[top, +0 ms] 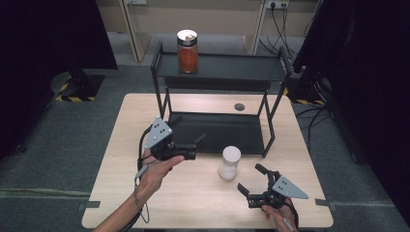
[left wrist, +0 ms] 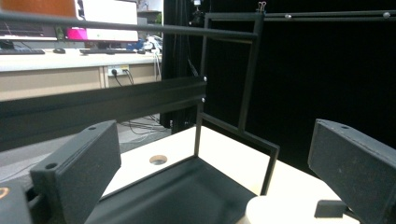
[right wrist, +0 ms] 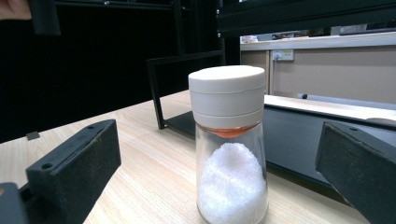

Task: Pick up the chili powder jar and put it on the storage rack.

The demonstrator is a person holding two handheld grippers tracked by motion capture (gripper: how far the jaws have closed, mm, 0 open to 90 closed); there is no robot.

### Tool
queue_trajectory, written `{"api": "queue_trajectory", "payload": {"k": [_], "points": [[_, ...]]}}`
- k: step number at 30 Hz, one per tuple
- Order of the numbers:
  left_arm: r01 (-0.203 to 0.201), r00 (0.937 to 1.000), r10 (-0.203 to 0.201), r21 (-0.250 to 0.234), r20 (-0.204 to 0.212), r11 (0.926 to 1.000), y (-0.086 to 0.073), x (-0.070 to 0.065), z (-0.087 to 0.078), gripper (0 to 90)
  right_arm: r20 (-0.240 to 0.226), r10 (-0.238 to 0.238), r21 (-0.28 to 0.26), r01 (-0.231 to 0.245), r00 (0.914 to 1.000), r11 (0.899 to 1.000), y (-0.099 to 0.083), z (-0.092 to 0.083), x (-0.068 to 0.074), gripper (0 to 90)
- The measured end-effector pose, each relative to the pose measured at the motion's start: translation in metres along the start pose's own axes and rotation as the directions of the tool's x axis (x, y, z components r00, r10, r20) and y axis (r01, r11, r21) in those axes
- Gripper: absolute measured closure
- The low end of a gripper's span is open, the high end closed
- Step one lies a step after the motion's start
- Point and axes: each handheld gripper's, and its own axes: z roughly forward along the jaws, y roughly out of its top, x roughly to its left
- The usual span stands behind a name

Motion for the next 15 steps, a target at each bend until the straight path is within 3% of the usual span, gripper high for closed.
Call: {"api": "queue_trajectory", "payload": {"k": [10, 15], "points": [[-0.015, 0.9997, 0.015, -0.001, 0.019, 0.9999, -0.018, -0.004, -0.003, 1.8, 0.002, -0.001, -0.002, 0.001, 1.0000, 1.000, 0.000, 0.000, 0.000, 0.3], [-0.001, 0.9995, 0.001, 0.003, 0.031, 1.0000, -0.027, -0.002, -0.004, 1.8, 0.002, -0.002, -0.002, 0.002, 1.0000, 1.000, 0.000, 0.000, 0.000, 0.3]]}}
